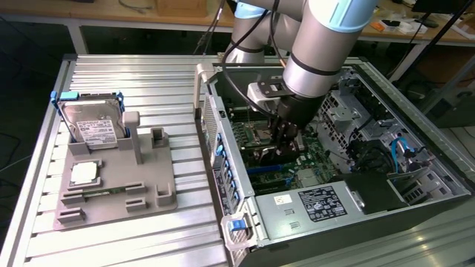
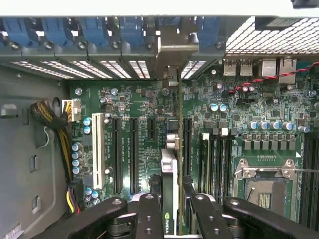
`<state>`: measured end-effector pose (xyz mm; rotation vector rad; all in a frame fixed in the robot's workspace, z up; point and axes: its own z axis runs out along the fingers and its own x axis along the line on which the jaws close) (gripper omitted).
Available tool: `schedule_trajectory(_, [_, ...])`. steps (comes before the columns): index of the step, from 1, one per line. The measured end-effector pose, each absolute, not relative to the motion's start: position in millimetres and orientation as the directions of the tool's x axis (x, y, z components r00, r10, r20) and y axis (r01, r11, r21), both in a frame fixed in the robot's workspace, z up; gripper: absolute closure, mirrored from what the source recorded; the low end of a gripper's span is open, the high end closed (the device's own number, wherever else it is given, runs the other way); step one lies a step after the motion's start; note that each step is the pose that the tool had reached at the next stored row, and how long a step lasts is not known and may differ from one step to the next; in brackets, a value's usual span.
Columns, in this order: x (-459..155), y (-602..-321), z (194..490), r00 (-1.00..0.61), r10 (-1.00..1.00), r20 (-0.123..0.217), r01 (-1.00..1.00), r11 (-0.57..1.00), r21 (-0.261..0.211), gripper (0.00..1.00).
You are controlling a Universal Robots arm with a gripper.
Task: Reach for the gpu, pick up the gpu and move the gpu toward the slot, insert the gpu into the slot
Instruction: 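Insert the gpu into the slot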
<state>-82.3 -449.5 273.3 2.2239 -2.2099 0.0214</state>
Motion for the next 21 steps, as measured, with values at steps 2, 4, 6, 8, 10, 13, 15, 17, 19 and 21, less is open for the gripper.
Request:
schedule_trajectory(2, [-82.8, -449.5, 271.8, 0.006, -1.0, 0.014, -1.0, -0.006, -0.008, 0.73])
schedule_trajectory(4, [-82.9, -449.5, 271.4, 0.006, -1.0, 0.015, -1.0, -0.006, -0.011, 0.73])
schedule_trajectory(6, [-83.2, -449.5, 271.2, 0.006, -1.0, 0.014, -1.0, -0.006, -0.012, 0.73])
schedule_trajectory(8, [-83.6, -449.4, 271.1, 0.006, -1.0, 0.014, -1.0, -0.006, -0.016, 0.73])
schedule_trajectory(10, [-84.7, -449.5, 271.0, 0.006, -1.0, 0.014, -1.0, -0.006, -0.017, 0.73])
schedule_trajectory(13, [-86.2, -449.5, 270.8, 0.006, -1.0, 0.014, -1.0, -0.006, -0.017, 0.73])
schedule_trajectory(15, [-87.5, -449.5, 270.3, 0.006, -1.0, 0.014, -1.0, -0.006, -0.017, 0.73])
schedule_trajectory(17, [-88.0, -449.5, 270.1, 0.006, -1.0, 0.014, -1.0, -0.007, -0.017, 0.73])
schedule_trajectory(19, [-88.0, -449.5, 270.1, 0.006, -1.0, 0.014, -1.0, -0.007, -0.017, 0.73])
schedule_trajectory(21, [-88.1, -449.7, 270.0, 0.006, -1.0, 0.013, -1.0, -0.007, -0.017, 0.73])
